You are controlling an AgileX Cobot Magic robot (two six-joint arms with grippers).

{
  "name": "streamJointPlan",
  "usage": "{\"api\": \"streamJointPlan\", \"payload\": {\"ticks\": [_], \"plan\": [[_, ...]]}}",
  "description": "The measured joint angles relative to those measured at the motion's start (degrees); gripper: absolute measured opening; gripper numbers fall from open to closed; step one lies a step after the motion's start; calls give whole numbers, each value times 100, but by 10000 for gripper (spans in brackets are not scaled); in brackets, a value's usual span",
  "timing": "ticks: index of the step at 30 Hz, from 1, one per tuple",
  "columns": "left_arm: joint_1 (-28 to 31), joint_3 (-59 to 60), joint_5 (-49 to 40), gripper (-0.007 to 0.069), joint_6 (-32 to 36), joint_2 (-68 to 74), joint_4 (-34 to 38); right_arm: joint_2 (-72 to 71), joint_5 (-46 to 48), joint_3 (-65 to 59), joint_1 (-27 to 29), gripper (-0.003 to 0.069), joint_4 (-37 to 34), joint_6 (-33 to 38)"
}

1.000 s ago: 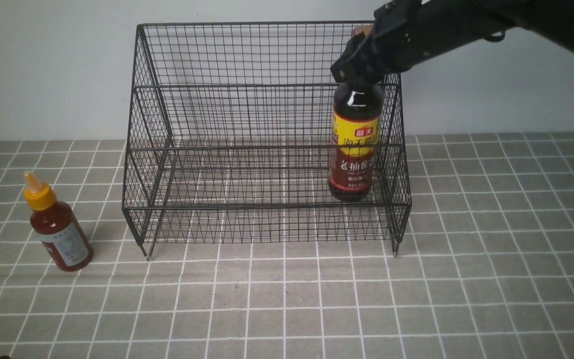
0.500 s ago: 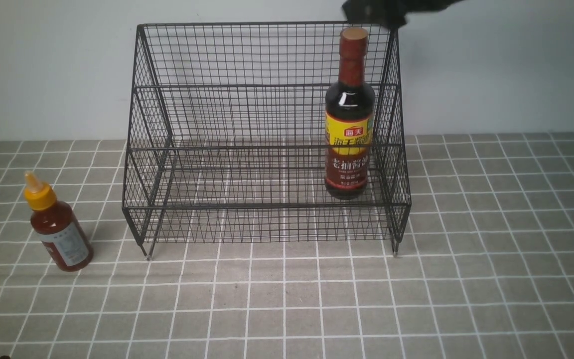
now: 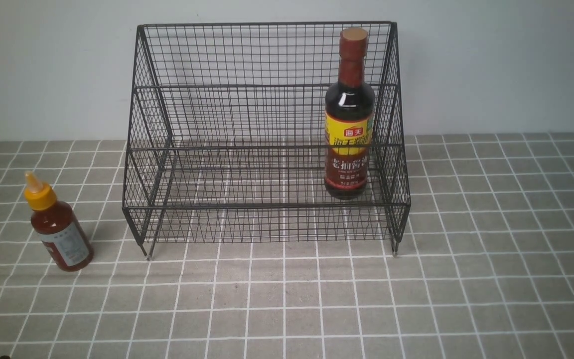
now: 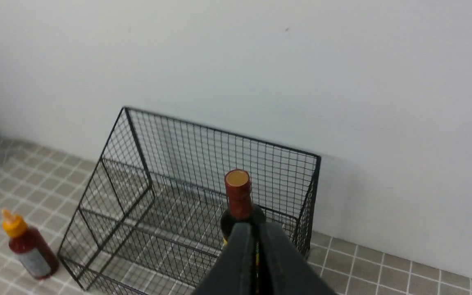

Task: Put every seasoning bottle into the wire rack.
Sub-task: Use the left arm to grab the condiment bottle closest to it

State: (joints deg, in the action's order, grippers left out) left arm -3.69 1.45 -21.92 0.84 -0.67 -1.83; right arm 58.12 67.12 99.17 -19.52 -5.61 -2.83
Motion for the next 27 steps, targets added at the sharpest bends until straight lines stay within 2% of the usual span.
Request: {"api": "streamJointPlan", "payload": {"ticks": [5, 12, 18, 27], "plan": [[0, 0, 0, -7, 0, 0, 0, -1585, -1235, -1831, 0, -12, 146, -359], [0, 0, 0, -7, 0, 0, 0, -3295, -3066, -4664, 0, -12, -6, -403], [0, 0, 0, -7, 0, 0, 0, -3894, -3348, -5952, 0, -13, -142, -403], [0, 0, 0, -7, 0, 0, 0, -4274, -4116, -7699, 77, -14, 621, -399]]}}
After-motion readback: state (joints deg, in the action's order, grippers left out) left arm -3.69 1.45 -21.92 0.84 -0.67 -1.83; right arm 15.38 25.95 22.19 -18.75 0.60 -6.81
